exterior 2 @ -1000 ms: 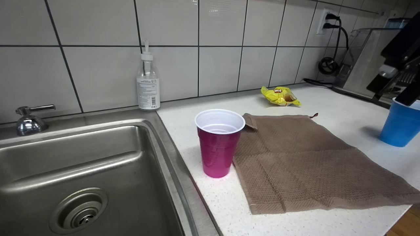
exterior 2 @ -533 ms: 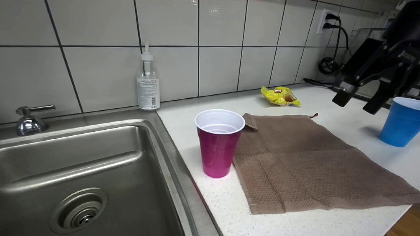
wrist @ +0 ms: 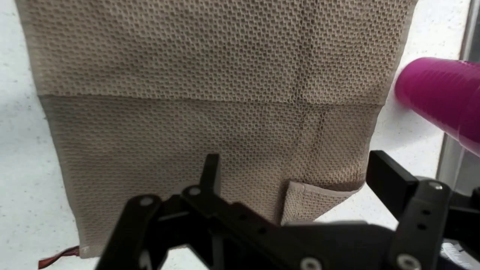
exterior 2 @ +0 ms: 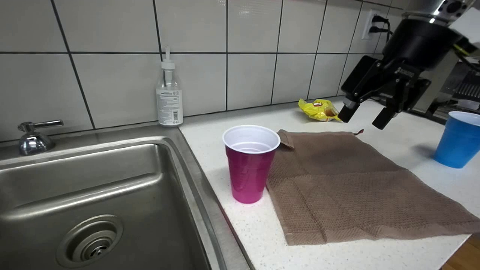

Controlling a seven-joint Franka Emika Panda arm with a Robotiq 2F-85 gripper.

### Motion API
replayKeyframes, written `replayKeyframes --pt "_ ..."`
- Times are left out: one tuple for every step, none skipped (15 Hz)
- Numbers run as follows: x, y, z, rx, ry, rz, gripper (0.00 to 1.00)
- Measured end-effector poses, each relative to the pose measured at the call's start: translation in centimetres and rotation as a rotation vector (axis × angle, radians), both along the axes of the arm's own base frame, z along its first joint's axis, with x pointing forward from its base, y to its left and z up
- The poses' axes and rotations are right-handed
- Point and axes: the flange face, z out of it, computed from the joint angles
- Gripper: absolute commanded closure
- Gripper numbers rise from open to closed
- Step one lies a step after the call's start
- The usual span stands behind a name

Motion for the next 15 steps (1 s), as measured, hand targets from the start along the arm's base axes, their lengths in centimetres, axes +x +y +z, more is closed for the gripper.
replayKeyframes --pt "0.6 0.2 -0.2 -0.002 0.0 0.004 0.0" --pt "1.3 0.5 -0.4 -0.004 -0.001 0.007 0.0" --pt "1.9 0.7 -0.6 -0.006 -0.002 0.01 0.0" --pt "2.5 0.9 -0.7 -0.007 -0.003 0.013 0.0" --pt "3.1 1.0 -0.9 -0.009 -0.004 0.016 0.0" --pt "3.6 1.1 -1.0 -0.01 -0.005 0.018 0.0" --pt "4.2 1.2 -1.2 -0.011 -0.005 0.021 0.0" --pt "4.8 1.4 -1.4 -0.012 -0.006 0.023 0.0" --pt "5.3 1.5 -1.5 -0.014 -0.006 0.026 0.0" --pt "5.7 1.5 -1.7 -0.016 -0.007 0.028 0.0" --pt "6.2 1.5 -1.8 -0.019 -0.007 0.031 0.0" --pt "6.6 1.5 -2.0 -0.023 -0.007 0.034 0.0" --pt "7.0 1.5 -2.2 -0.029 -0.007 0.04 0.0" --pt "7.3 1.5 -2.4 -0.034 -0.005 0.047 0.0" --pt "7.6 1.5 -2.5 -0.036 -0.004 0.05 0.0"
